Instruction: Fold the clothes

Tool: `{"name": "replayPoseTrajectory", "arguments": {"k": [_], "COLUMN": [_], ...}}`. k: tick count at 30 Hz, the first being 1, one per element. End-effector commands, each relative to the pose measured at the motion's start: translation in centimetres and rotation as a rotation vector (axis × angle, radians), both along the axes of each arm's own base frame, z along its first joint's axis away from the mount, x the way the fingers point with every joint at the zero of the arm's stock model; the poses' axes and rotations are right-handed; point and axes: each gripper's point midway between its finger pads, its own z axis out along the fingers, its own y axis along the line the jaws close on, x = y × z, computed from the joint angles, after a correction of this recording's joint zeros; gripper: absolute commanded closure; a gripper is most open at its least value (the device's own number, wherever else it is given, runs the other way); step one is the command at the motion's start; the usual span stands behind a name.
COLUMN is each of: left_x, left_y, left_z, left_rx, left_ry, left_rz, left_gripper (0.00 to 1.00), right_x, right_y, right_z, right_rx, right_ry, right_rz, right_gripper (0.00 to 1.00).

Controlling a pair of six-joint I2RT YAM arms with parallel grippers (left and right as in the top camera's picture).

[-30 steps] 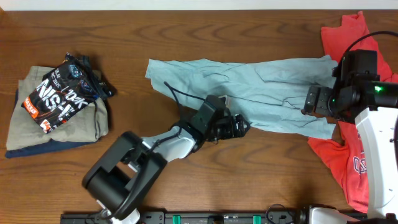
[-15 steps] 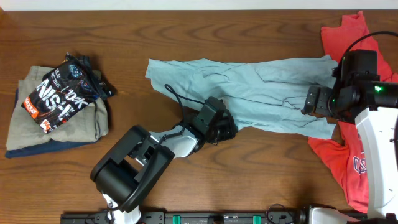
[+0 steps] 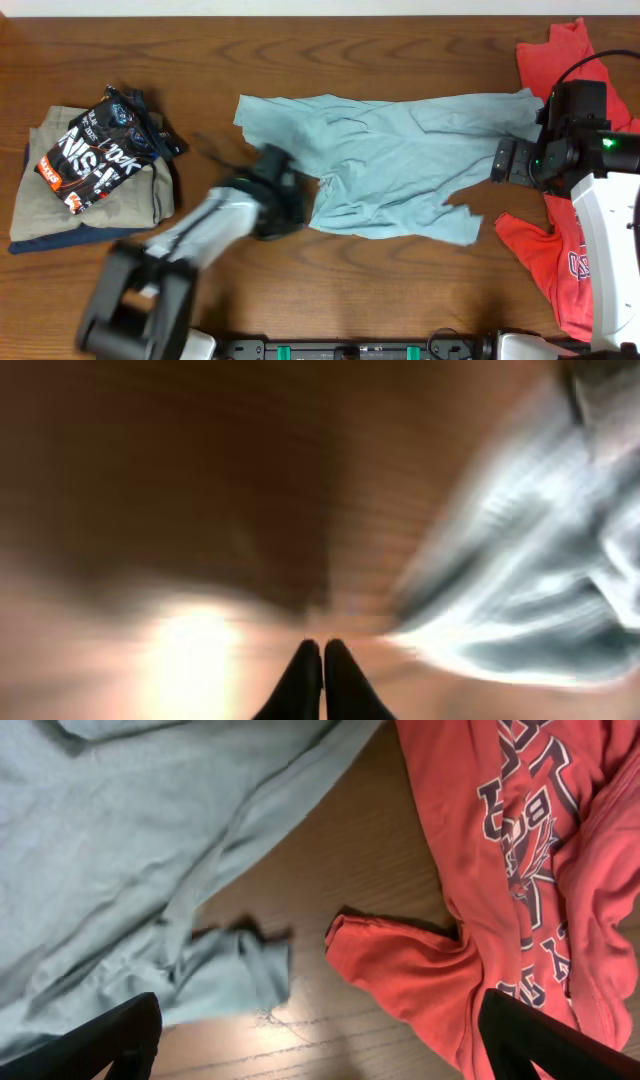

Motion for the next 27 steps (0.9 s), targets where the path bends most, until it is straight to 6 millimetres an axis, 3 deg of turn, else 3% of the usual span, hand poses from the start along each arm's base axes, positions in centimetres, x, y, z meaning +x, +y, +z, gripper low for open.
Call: {"name": "replayPoseTrajectory", "arguments": {"k": [1, 6, 8, 12, 15, 18, 27], "left_x": [2.4, 4.5, 4.5, 3.3, 1.7, 0.5, -2.2], "left_y": [7.7, 15.8, 16.3, 12.3, 9.6, 7.0, -1.3], "left_z": [2.8, 6.9, 7.9, 8.2, 7.4, 6.4, 2.7], "left_rx": [0.174, 0.193, 0.107, -0.125, -0.169, -0.172, -0.173], "left_ry": [-0.163, -0.307, -0.321, -0.241, -0.152, -0.084, 0.119], "left_rz": [0.064, 0.348, 0.408, 0.35, 0.28, 0.19, 0.081], "left_gripper": [0.94, 0.94, 0.94, 0.94, 0.89, 0.36, 0.3], "right_x": [-0.1, -0.2, -0.3, -0.3, -0.3, -0.3, -0.4], "right_y": [-0.7, -0.5, -0.3, -0.2, -0.2, -0.2, -0.2], "right_z": [0.9, 0.9, 0.8, 0.8, 0.8, 0.8, 0.7], "right_rx": [-0.017, -0.005, 0.006, 0.009, 0.009, 0.009, 0.01], "right_ry": [-0.024, -0.017, -0.014, -0.015, -0.015, -0.014, -0.007], "right_rz": [-0.026, -0.022, -0.019, -0.018, -0.018, -0.017, -0.018], "right_gripper": [0.01, 0.01, 0.01, 0.01, 0.01, 0.01, 0.01]}}
